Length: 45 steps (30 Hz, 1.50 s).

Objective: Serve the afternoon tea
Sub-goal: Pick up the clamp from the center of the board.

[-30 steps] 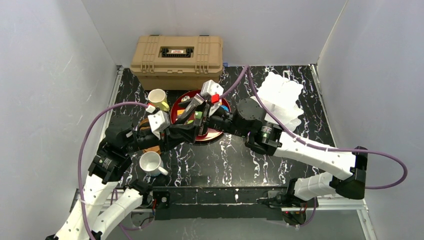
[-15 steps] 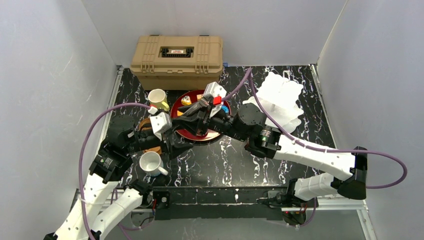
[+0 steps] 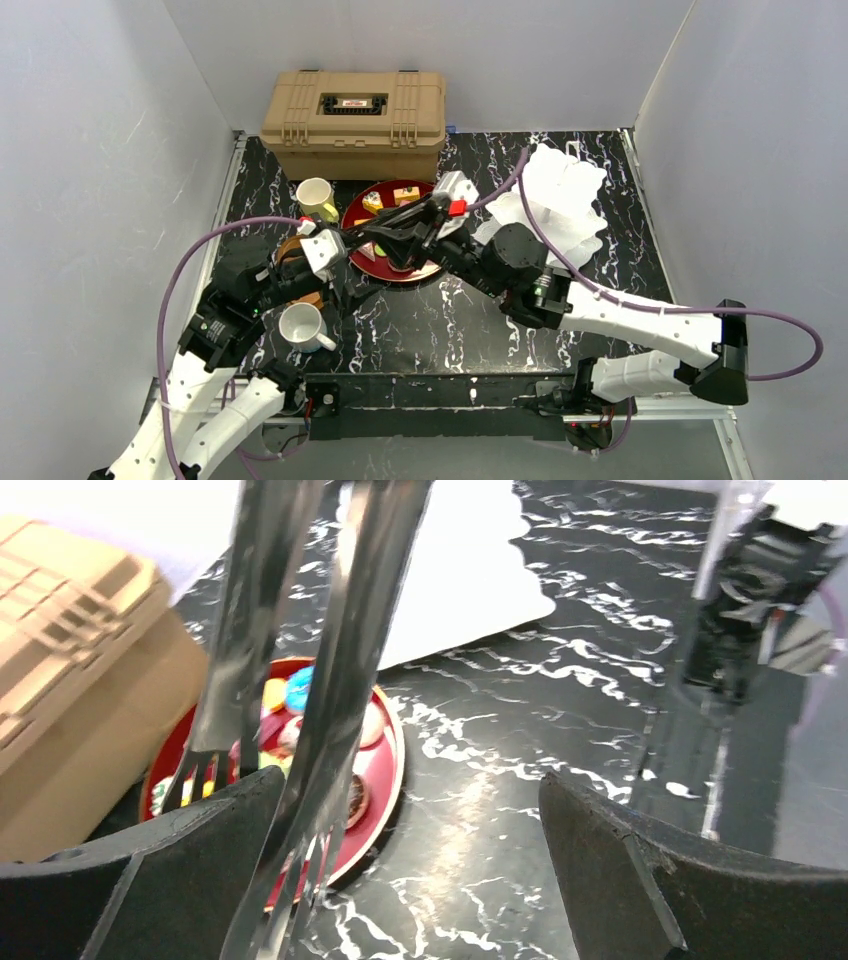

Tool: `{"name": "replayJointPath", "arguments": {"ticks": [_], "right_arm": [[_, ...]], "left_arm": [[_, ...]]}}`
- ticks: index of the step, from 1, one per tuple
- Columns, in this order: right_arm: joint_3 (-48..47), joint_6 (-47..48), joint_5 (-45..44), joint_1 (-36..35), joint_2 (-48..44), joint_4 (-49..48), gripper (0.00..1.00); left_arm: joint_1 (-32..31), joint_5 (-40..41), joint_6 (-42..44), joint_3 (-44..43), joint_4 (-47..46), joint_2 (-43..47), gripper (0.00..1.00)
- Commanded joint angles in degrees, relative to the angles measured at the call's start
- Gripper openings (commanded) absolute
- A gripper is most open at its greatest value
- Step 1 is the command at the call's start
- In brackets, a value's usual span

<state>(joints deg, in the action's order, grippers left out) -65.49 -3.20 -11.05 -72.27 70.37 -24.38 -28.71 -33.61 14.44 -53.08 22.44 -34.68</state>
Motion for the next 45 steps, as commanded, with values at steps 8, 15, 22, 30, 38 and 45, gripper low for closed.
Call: {"name": "replayJointPath", "arguments": {"ticks": [8, 15, 22, 30, 38, 45], "right_arm": [[0.92, -1.18, -7.65, 1.17, -7.24, 0.52, 0.34], [-1.3, -3.42, -9.58, 1.17, -6.74, 4.39, 0.32], [-6.2, -9.72, -18.32, 1.12, 0.7, 8.17, 0.34], [-9.49, -14.46, -23.38, 0.48, 5.22, 9.3, 0.33], [-9.51, -14.99, -23.31, -0.13, 6.5, 8.39, 0.35], [-7.18, -15.89, -24.31, -0.24, 5.71, 7.46, 0.41]], "left_arm": [[1.61, 19.58, 5.06, -0.19, 1.21, 0.36, 0.98], [1.61, 20.28, 10.4, 3.09, -5.75, 3.5, 0.98], [1.51, -1.5, 23.97, 3.61, -13.3, 1.63, 0.98], [0.17, 5.24, 26.59, 3.48, -19.84, -5.88, 0.98], [-0.49, 7.71, 22.3, 1.77, -19.89, -11.0, 0.85], [-0.72, 6.25, 19.13, 1.07, -21.12, -12.31, 0.12]]}}
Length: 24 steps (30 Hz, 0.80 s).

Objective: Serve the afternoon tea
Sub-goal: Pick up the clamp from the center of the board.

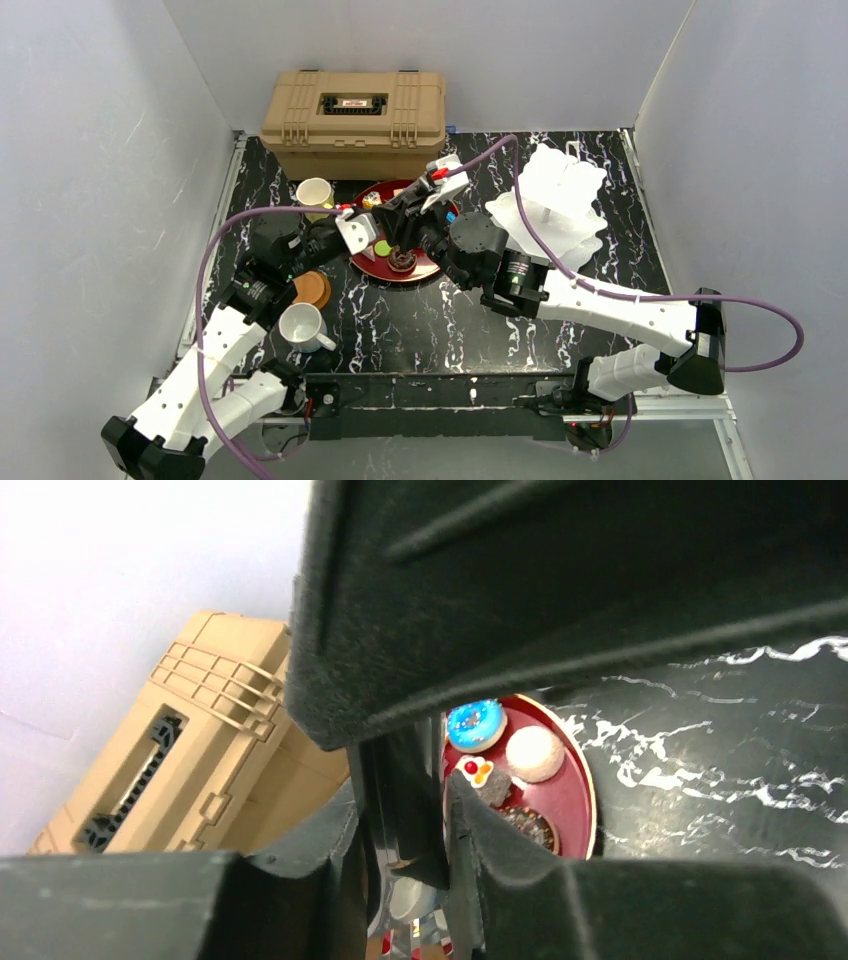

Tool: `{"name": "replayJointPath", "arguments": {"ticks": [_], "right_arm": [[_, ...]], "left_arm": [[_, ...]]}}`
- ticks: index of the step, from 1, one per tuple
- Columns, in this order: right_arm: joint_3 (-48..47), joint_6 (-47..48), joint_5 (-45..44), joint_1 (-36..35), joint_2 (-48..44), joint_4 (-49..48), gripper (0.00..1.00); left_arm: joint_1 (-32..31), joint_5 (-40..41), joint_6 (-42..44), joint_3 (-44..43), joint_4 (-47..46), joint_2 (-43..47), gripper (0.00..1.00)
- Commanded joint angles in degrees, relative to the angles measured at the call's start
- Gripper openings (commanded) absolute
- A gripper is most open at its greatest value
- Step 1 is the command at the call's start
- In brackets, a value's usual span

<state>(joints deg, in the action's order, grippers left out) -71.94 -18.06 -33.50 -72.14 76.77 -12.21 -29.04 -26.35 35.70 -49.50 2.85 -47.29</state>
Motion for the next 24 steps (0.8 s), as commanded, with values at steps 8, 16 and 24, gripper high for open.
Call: {"name": "replayJointPath", "arguments": {"ticks": [8, 16, 24], "right_arm": [[1.43, 0.1, -3.49, -0.39, -2.06, -6.77, 0.5], [7.46, 3.13, -7.98, -0.39, -3.48, -7.4, 0.28], [17.75, 6.51, -10.72, -0.41, -7.35, -14.78, 0.21]], "left_arm": [[-0.82, -1.62, -3.63, -2.01, -0.2, 1.73, 0.2], [-1.09, 2.58, -4.2, -0.67, 4.09, 2.19, 0.86], [-1.07, 3.59, -8.59, 1.55, 9.04, 5.96, 0.98]]}}
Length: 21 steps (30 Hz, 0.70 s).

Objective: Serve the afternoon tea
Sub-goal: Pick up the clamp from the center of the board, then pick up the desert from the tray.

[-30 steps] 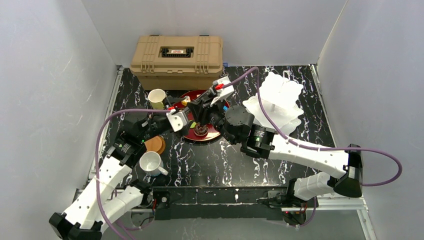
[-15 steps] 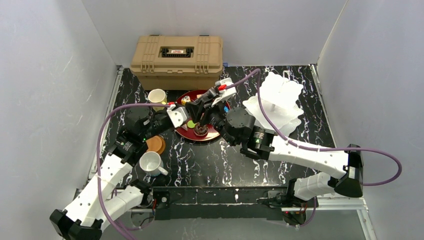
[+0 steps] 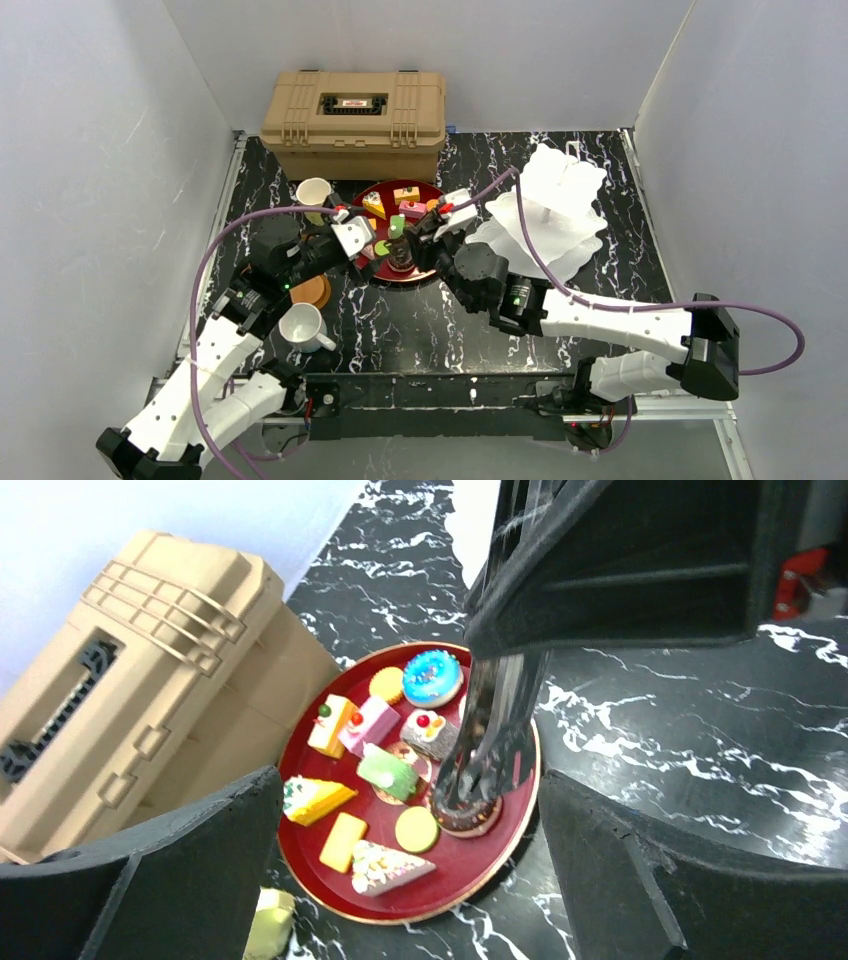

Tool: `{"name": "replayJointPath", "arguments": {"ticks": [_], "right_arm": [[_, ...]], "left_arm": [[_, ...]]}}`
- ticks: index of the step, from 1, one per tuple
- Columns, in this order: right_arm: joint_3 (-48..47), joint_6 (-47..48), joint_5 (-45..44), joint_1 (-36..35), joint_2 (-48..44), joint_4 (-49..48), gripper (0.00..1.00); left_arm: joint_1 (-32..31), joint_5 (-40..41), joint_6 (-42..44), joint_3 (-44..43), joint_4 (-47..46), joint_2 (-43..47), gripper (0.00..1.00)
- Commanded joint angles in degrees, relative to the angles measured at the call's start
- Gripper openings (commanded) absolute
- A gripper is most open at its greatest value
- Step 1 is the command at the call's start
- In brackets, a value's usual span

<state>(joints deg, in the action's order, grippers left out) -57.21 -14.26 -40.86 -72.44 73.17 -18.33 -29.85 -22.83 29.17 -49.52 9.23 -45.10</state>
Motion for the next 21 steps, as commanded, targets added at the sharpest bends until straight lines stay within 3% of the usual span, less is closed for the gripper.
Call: {"name": "replayJointPath", "arguments": {"ticks": [1, 8, 13, 21], "right_arm": [[4.24, 3.31, -3.67, -0.07, -3.98, -10.11, 0.21], [9.48, 8.6, -6.07, 0.02, -0.47, -18.32, 0.28], [9.49, 9.2, -5.99, 0.99, 4.11, -22.43, 0.29], [7.71, 10.76, -7.51, 2.95, 8.09, -23.95, 0.44]], "left_arm": [[-0.22, 0.15, -2.13, 2.14, 2.86, 4.57, 0.98], [-0.15, 9.04, -4.15, 1.9, 8.07, 3.46, 0.98], [0.14, 14.46, -4.06, 2.62, 6.68, -0.35, 0.98], [3.4, 14.19, -9.31, -1.55, 9.61, -6.04, 0.98]]}}
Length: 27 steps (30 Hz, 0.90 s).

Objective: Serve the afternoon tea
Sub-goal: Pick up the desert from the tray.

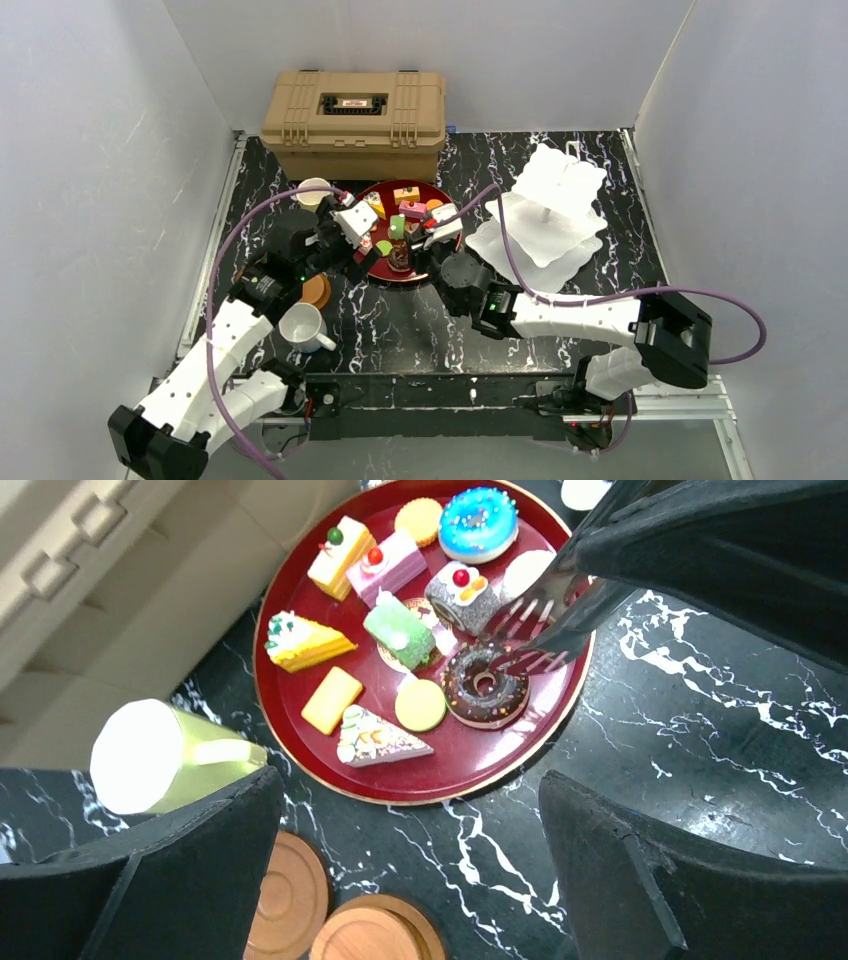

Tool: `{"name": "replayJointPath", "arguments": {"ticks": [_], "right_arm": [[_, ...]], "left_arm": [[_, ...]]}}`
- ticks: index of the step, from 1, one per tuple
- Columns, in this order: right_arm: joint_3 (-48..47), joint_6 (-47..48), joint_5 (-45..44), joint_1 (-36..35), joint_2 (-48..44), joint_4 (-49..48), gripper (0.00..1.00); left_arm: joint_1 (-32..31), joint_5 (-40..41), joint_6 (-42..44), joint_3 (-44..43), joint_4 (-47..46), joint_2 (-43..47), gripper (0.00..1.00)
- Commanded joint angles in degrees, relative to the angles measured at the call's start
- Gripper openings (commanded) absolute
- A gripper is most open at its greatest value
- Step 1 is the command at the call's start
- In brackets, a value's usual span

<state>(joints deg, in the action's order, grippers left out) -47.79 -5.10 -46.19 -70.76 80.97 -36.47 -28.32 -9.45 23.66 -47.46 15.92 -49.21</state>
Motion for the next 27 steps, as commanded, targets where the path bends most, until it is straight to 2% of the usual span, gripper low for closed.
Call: {"name": "replayJointPath", "arguments": {"ticks": [1, 11, 20, 27], "right_arm": [[-1.89, 1.5, -1.92, 1.56, 0.54, -5.76, 0.44], [-1.82, -0.92, 0.58, 1.93, 2.86, -5.0, 0.5], [-3.34, -1.44, 2.27, 2.45, 7.1, -6.64, 0.59], [-3.32, -1.34, 2.28, 2.63, 8.3, -6.91, 0.59]], "left_arm": [[2.58, 0.53, -4.61, -4.33, 3.47, -2.82, 0.98], [11.64, -3.12, -8.07, -6.15, 4.64, -6.34, 0.98], [14.61, -4.01, -7.93, -6.06, 4.91, -7.37, 0.98], [15.82, -4.33, -7.79, -6.31, 4.6, -8.02, 0.98]]}}
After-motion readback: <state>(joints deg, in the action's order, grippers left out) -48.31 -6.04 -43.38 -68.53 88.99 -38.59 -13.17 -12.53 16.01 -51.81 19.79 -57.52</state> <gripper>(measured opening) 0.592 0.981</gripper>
